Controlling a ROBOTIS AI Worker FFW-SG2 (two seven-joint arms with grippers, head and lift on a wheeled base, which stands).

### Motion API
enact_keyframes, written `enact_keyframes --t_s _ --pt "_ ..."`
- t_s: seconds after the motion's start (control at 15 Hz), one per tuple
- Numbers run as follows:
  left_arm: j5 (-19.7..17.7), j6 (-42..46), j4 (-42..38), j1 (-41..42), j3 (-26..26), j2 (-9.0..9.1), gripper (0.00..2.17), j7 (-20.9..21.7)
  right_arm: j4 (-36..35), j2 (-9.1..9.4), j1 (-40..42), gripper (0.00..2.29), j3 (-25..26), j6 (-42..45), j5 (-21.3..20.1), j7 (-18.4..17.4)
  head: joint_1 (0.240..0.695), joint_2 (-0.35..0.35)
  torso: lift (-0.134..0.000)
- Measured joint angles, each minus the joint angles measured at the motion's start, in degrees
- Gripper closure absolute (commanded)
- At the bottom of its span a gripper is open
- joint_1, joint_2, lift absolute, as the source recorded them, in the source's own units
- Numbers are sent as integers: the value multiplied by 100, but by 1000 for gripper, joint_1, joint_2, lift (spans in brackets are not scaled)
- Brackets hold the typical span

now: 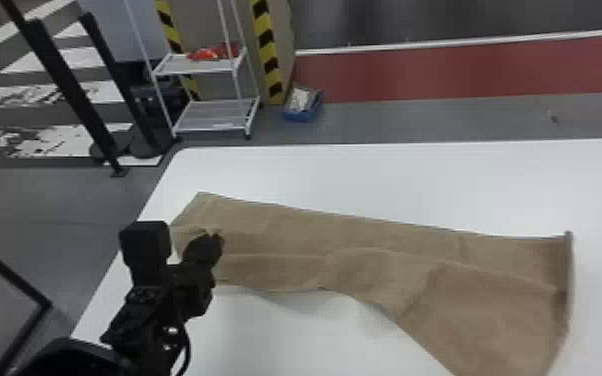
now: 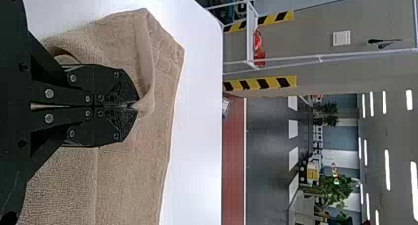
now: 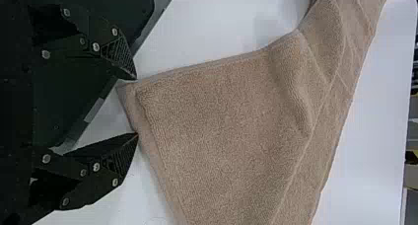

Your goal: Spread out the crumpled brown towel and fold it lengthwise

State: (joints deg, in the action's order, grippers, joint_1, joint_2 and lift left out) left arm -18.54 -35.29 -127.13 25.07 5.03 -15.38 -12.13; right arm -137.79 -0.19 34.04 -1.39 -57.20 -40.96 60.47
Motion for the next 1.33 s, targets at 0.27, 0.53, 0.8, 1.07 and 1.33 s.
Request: enact_keyframes --t_s 0.27,0.53,0.8,1.07,1.33 --pt "0 0 -14 40 4 7 1362 0 29 -64 -137 1015 -81 -301 -58 61 695 201 -124" --pt "9 0 -23 50 11 17 1362 -1 33 -152 -265 1183 -119 -570 -91 270 695 205 -124" --pt "53 -32 -259 130 9 24 1362 -53 -127 -156 -364 1204 233 -553 146 416 695 177 -124" --pt "331 -515 -991 399 32 29 1362 -157 -316 -143 -999 1204 1693 -856 1275 843 695 106 -124" --pt "446 -1291 -1522 504 49 43 1362 -253 191 -345 -2198 1204 3176 -1354 2285 1050 695 -45 -124"
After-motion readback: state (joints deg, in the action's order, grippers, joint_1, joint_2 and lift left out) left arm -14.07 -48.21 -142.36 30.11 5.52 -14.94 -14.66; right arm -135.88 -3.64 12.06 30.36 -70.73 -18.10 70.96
